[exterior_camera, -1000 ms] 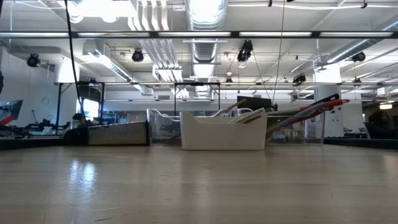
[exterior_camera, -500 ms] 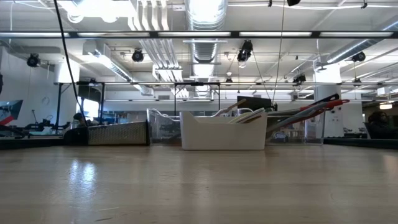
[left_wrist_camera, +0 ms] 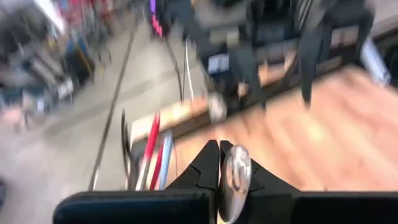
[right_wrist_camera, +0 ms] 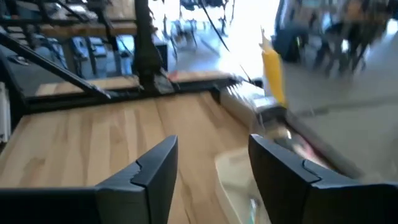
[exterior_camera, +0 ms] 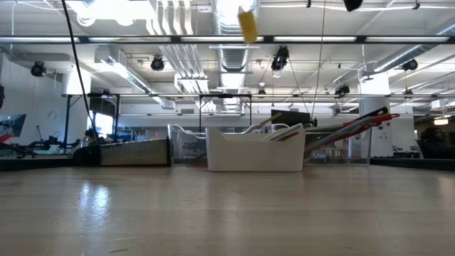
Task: Pick & Place Kitchen Items
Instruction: Put the yellow spatula into the left transparent bin, then return to Home Position
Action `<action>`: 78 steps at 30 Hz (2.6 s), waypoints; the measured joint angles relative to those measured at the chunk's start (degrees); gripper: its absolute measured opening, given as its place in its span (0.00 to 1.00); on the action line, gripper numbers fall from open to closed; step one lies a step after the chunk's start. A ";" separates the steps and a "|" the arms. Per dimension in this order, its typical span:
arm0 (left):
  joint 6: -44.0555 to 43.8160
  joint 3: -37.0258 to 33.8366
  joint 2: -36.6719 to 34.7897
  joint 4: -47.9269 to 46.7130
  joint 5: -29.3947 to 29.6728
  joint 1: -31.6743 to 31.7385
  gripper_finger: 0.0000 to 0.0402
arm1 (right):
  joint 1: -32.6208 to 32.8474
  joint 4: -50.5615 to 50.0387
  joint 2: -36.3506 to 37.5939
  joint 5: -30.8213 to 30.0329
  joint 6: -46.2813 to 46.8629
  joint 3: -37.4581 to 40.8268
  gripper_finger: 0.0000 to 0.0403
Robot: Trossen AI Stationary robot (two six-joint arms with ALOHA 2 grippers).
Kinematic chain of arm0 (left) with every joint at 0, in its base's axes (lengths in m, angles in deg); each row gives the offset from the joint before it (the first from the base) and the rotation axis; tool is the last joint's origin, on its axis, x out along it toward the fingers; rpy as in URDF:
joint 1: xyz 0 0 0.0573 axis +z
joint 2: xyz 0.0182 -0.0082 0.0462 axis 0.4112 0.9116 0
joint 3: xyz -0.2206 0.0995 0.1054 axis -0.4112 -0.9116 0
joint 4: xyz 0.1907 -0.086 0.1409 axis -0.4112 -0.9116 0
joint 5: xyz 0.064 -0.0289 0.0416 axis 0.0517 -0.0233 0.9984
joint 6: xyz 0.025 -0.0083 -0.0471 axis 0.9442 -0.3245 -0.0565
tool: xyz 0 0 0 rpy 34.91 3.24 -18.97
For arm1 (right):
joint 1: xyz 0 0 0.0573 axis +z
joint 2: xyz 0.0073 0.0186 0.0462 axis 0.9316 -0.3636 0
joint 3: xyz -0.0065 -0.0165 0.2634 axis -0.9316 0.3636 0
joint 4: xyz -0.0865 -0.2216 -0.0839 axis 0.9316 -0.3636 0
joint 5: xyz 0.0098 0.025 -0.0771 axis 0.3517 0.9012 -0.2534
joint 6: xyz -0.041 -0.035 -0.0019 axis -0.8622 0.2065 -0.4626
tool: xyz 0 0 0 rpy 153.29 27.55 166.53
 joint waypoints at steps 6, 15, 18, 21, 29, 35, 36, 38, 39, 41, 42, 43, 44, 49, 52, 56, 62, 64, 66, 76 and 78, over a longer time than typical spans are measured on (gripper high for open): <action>2.62 6.78 3.40 -14.55 -0.28 8.34 0.02 | -0.09 -13.20 4.63 -0.10 11.34 0.07 0.48; 6.91 20.18 18.19 -31.17 -1.67 19.60 0.02 | -0.22 -16.39 4.50 -0.50 11.33 0.51 0.46; 8.92 25.87 24.38 -37.29 0.19 20.70 0.02 | -0.24 -18.17 4.38 -0.72 11.43 0.57 0.45; 11.52 31.25 30.23 -41.60 6.64 20.85 0.02 | -0.28 -19.93 4.34 -0.83 11.58 0.73 0.46; 13.30 40.05 41.86 -46.79 11.70 21.41 0.02 | -0.26 -20.22 4.40 -0.81 11.65 2.32 0.44; 14.25 40.69 46.32 -51.85 20.49 21.71 0.02 | -0.24 -20.22 4.40 -0.76 11.65 3.71 0.44; 14.35 40.47 46.74 -52.30 20.87 21.79 0.02 | -0.24 -20.22 4.40 -0.78 11.65 3.87 0.44; 14.46 40.44 47.58 -52.65 21.34 21.99 0.02 | -0.24 -20.16 4.40 -0.76 11.65 3.97 0.44; 14.81 40.44 47.93 -52.47 21.38 22.05 0.02 | -0.24 -20.20 4.40 -0.76 11.65 4.01 0.44; 15.74 40.44 48.57 -52.39 21.36 22.15 0.02 | -0.24 -20.19 4.40 -0.76 11.65 4.02 0.44; 16.05 40.44 48.81 -52.17 21.42 22.24 0.02 | -0.24 -20.18 4.40 -0.76 11.65 4.02 0.43; 16.15 40.44 49.00 -52.16 21.45 22.31 0.02 | -0.24 -20.18 4.40 -0.76 11.65 4.03 0.43; 16.29 40.44 49.23 -52.18 21.54 22.34 0.02 | -0.24 -20.17 4.40 -0.76 11.65 4.07 0.43; 17.29 40.44 49.47 -51.56 21.64 22.53 0.02 | -0.24 -20.17 4.40 -0.76 11.65 4.13 0.43; 18.99 40.44 49.47 -51.36 21.59 22.50 0.03 | -0.24 -20.15 4.40 -0.76 11.65 4.22 0.43; 21.01 40.42 49.47 -50.33 21.56 22.49 0.08 | -0.24 -20.11 4.40 -0.74 11.67 4.22 0.42; 18.69 40.39 49.47 -49.72 21.80 22.12 0.11 | -0.24 -20.11 4.40 -0.70 12.72 4.22 0.41; 18.21 40.39 49.44 -49.76 21.82 21.96 0.13 | -0.24 -20.12 4.40 -0.70 12.73 4.22 0.42; 17.78 40.39 49.09 -49.88 21.84 21.87 0.14 | -0.26 -20.11 4.40 -0.70 12.92 4.22 0.42; 13.04 40.39 44.27 -49.84 21.88 21.55 0.38 | -0.26 -20.11 4.43 -0.70 15.08 4.22 0.43; 12.64 40.39 43.19 -49.82 21.86 21.53 0.44 | -0.26 -20.09 4.45 -0.70 15.10 4.22 0.43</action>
